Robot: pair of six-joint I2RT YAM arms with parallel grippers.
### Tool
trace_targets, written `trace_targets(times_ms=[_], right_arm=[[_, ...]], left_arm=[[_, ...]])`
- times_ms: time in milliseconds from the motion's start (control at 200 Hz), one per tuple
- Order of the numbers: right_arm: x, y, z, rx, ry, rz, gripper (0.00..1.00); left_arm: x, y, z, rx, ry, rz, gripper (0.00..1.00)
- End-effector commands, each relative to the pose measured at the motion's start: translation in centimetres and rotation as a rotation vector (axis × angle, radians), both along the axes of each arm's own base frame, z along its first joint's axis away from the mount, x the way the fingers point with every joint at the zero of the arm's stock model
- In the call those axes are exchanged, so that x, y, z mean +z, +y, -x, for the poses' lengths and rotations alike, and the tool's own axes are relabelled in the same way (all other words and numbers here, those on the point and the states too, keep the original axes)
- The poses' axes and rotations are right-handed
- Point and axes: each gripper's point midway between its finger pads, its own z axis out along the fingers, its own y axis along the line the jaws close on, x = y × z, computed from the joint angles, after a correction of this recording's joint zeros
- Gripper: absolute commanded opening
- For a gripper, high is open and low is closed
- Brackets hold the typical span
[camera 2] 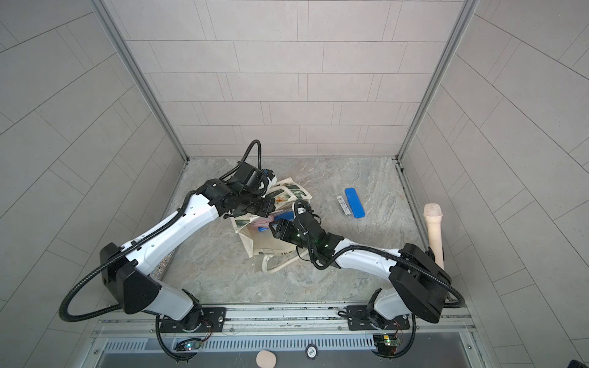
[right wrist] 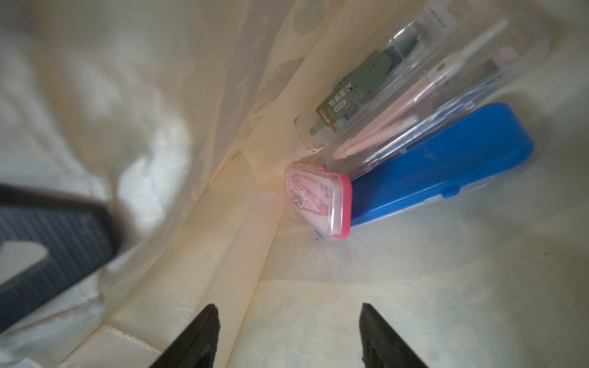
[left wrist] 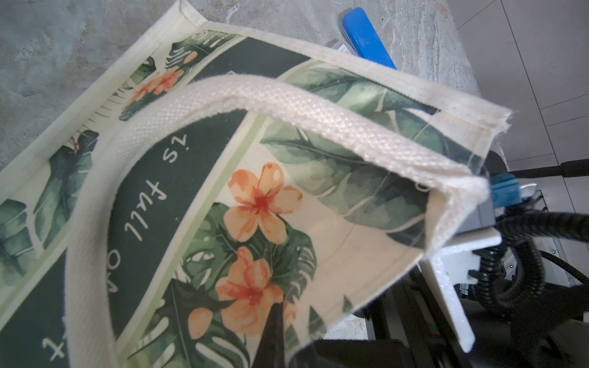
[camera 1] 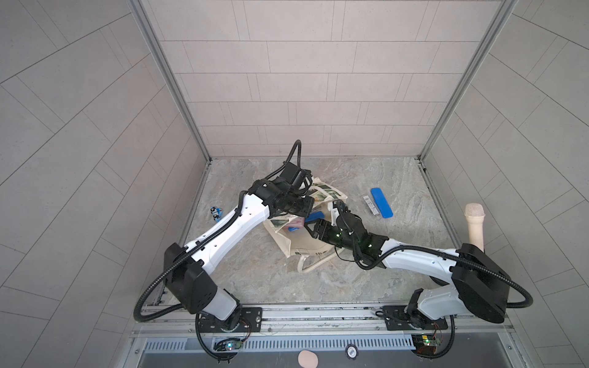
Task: Take out the compass set from the canvas bag
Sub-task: Pick up the compass set from the canvas bag.
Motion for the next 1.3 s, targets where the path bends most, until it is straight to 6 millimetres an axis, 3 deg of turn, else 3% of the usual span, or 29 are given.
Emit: trace_targets(times_ms=[0, 465, 926, 1141, 1296], right_arm=[[0.2, 0.0, -1.1, -0.055, -0.011, -0.009, 0.72], [-2.3, 3.2, -3.6, -0.092, -0.079, -0.141, 0.72], [-4.7, 4.3, -5.2, -0.103, -0.038, -0.030, 0.65], [-5.1, 5.5, -5.4, -0.062, -0.034, -0.062, 0.49], [-5.0, 5.8, -5.3, -0.041, -0.033, -0.066, 0.45]], left_arm=[[1.9, -0.5, -0.5, 0.004, -0.023, 0.042, 0.00], [2.3, -1.0, -0.8, -0.012, -0.029, 0.051, 0.00], [2.0, -0.6, -0.3, -0.022, -0.019, 0.041, 0.00], [2.0, -0.6, -0.2, -0.023, -0.018, 0.039, 0.00], [2.1, -0.6, -0.2, -0.020, -0.018, 0.039, 0.00]])
